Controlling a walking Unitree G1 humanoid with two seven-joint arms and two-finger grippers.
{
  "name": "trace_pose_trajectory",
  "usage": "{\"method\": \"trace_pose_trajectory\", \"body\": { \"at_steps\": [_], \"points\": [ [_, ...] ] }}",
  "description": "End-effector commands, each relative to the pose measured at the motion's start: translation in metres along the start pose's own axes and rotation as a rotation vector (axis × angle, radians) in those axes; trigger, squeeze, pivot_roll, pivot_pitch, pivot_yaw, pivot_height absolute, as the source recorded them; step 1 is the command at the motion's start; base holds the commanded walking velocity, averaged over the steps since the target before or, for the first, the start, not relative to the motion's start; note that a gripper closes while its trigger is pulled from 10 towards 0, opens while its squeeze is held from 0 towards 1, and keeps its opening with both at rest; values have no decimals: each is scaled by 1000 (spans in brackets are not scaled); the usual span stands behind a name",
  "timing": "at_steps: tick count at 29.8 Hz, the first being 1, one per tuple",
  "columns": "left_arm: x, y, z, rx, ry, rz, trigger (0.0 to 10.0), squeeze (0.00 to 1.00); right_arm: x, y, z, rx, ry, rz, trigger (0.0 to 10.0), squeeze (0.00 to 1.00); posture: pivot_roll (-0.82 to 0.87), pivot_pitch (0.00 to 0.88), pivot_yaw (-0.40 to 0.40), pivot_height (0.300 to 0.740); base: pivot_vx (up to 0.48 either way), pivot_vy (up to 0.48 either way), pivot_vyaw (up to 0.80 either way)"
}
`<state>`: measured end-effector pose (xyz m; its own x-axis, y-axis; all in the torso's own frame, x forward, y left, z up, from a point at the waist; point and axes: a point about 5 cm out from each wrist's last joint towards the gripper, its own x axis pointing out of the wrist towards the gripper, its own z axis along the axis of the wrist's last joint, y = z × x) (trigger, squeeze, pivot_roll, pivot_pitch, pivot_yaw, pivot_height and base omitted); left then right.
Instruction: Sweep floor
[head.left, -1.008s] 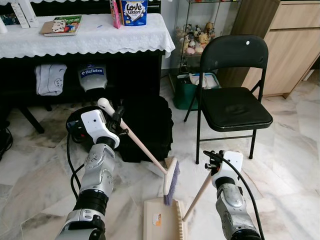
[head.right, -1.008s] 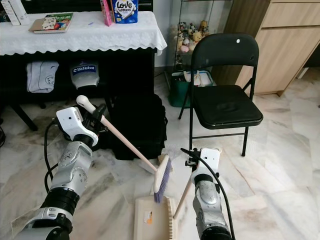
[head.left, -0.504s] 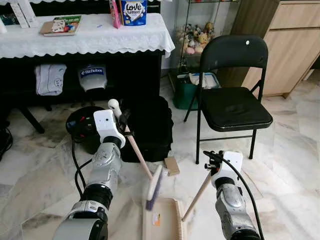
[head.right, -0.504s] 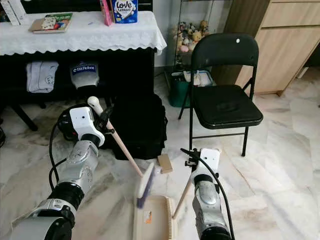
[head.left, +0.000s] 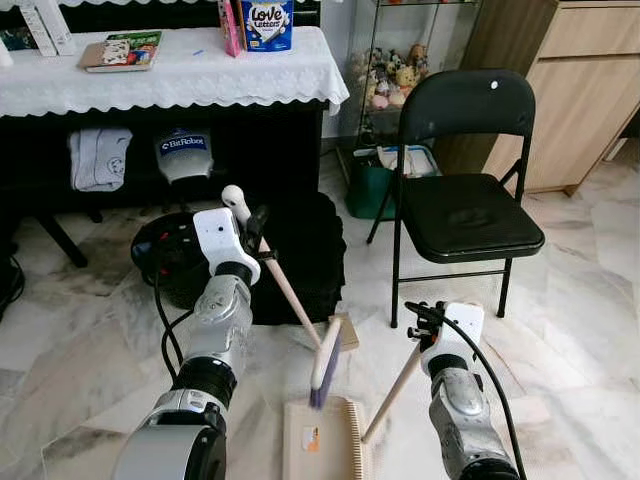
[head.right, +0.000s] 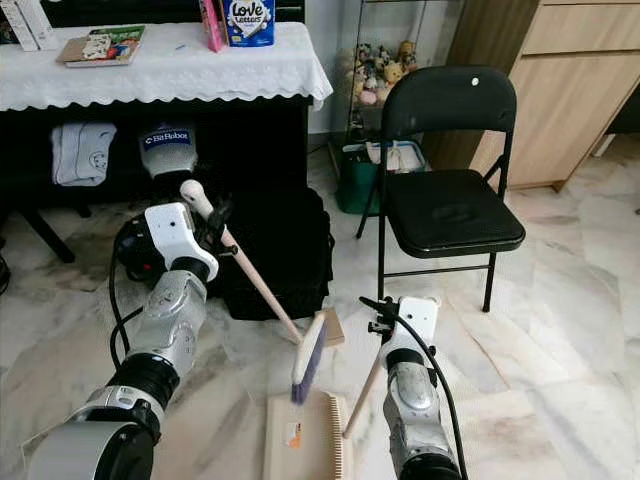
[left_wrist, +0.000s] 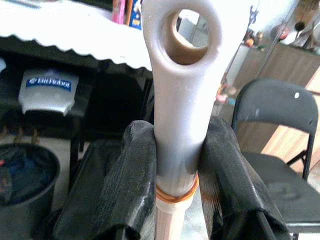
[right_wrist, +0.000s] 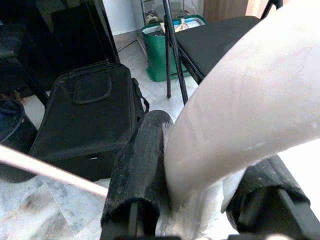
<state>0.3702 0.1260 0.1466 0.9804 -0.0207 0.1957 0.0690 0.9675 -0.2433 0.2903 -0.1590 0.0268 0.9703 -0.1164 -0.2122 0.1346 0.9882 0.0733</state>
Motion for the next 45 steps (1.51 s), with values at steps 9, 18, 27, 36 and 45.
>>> {"method": "trace_pose_trajectory", "body": {
  "at_steps": [9, 18, 27, 36, 45],
  "points": [
    [2, -4, 0, 57, -12, -25, 10000, 0, 1, 1, 4, 9, -26, 3, 10000, 0, -85, 47, 4, 740, 0, 0, 0],
    [-3, 0, -14, 183, 76, -63, 10000, 0, 2, 2, 4, 8, -20, 6, 10000, 0, -76, 45, 4, 740, 0, 0, 0],
    [-14, 25, -18, 350, 123, -120, 10000, 0, 2, 4, 3, 8, -14, 9, 10000, 0, -64, 45, 5, 740, 0, 0, 0],
    [-19, 50, -5, 489, 109, -123, 10000, 0, 4, 5, 4, 6, -8, 16, 10000, 0, -53, 44, 2, 740, 0, 0, 0],
    [-11, 37, 13, 267, 2, -81, 10000, 0, 5, 3, 5, 3, -10, 17, 10000, 0, -58, 36, -2, 740, 0, 0, 0]
  ]
}}
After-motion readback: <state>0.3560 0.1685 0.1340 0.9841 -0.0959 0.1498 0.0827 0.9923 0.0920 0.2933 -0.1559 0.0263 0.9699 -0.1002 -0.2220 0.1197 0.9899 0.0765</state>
